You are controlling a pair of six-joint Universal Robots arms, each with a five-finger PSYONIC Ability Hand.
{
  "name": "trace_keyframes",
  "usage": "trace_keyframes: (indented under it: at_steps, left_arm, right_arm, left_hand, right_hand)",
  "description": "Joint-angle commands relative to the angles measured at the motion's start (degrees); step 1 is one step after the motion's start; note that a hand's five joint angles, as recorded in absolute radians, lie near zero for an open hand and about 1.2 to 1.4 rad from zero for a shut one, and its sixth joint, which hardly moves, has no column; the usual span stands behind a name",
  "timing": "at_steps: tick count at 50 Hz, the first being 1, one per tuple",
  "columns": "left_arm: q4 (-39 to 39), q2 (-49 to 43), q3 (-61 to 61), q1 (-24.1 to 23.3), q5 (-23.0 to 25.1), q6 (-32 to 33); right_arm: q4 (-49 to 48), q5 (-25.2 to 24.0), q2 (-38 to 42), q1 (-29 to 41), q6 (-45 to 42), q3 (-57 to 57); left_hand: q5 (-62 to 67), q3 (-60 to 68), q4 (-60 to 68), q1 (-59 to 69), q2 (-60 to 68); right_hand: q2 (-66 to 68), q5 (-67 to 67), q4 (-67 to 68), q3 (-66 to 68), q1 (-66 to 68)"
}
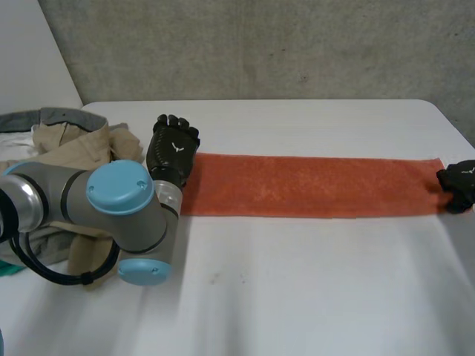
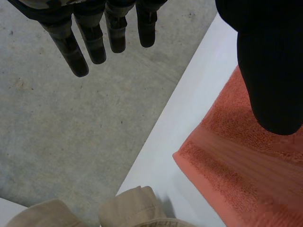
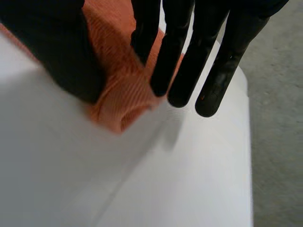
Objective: Fold the laundry.
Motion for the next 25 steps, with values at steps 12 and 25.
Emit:
trace_keyframes:
  at_steps: [12, 25]
  left_arm:
    - [-0.02, 10.53, -5.8, 0.45, 0.15, -2.54]
    - [-0.11, 13.26, -9.23, 0.71, 0.15, -3.86]
  right_arm:
    - [-14.12, 14.58, -0.97, -5.97, -19.19, -6.41]
    - [-22.82, -4.74, -8.88, 21.97, -9.0, 0.35]
  left_hand:
    - [-2.74, -2.19, -1.64, -0.97, -1.87]
    - [-2.74, -2.19, -1.64, -0.97, -1.87]
  right_hand:
    - [14.94, 18.28, 15.53, 15.5, 25.24]
    - [14.94, 18.28, 15.53, 15.5, 25.24]
